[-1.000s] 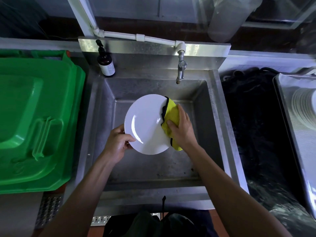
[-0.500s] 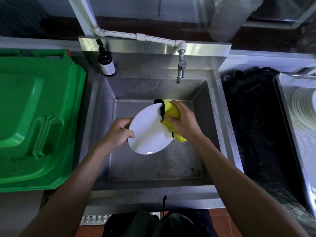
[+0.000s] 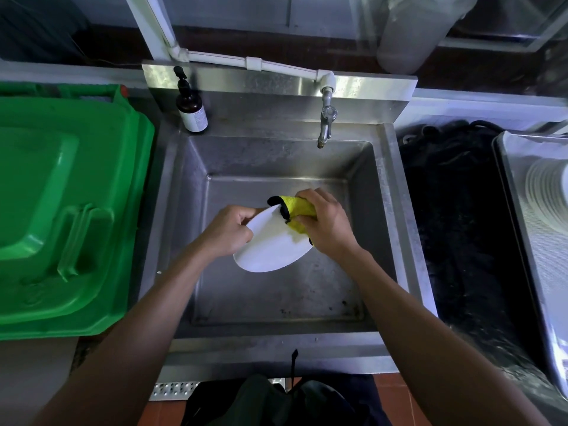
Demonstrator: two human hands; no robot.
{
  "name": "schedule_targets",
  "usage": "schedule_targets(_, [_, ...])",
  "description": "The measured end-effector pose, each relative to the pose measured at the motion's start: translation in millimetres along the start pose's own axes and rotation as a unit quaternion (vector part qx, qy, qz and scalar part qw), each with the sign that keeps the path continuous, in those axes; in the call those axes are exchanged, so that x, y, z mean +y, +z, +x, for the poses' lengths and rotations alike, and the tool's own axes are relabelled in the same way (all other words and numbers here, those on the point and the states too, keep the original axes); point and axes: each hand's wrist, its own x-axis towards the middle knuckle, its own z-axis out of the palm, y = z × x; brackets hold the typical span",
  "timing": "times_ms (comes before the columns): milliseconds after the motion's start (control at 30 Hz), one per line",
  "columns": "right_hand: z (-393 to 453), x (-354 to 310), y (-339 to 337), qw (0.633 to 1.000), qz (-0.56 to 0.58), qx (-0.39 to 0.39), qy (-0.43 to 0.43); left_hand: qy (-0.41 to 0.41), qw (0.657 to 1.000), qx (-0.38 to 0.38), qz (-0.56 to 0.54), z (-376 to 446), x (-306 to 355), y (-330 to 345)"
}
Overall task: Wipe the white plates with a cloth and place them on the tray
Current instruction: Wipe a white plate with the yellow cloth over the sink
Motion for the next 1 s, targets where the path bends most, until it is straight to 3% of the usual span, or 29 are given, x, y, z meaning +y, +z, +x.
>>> schedule_targets(133, [-11, 1, 5, 0.998, -0.001, 0.063, -0.013, 0.017, 0.998, 0.053, 0.017, -3, 5, 13])
schedule_targets(233, [-17, 3, 6, 0.995, -0.012, 0.099, -0.019, 0.02, 0.996, 0.086, -0.03, -4, -2, 22])
schedule_targets(400, [-21, 11, 4, 0.987, -0.026, 0.161, -0.008, -0.018, 0.971, 0.216, -0.098, -12, -26, 36])
schedule_targets(433, [-22, 12, 3, 0.985, -0.024, 0.172, -0.004, -0.086, 0.951, 0.233, -0.184, -14, -31, 38])
schedule_targets(500, [-22, 14, 2, 0.982, -0.017, 0.188, -0.001, -0.231, 0.863, 0.184, -0.409, -18, -35, 45])
schedule_targets(567, [-21, 13, 3, 0.979, -0.012, 0.201, -0.004, -0.268, 0.782, 0.093, -0.555, -19, -30, 51])
schedule_targets(633, [-23, 11, 7, 0.978, -0.01, 0.209, -0.014, -0.245, 0.736, 0.055, -0.628, -15, -22, 52])
schedule_targets(700, [-26, 9, 12, 0.977, -0.008, 0.21, -0.031, -0.228, 0.713, 0.061, -0.66, -7, -8, 50])
schedule_targets(867, [-33, 11, 24, 0.976, -0.021, 0.21, -0.052, -0.262, 0.691, 0.111, -0.664, 3, 14, 44])
schedule_targets(1000, [-45, 19, 25, 0.982, -0.025, 0.167, -0.089, -0.257, 0.657, 0.118, -0.699, 5, 13, 42])
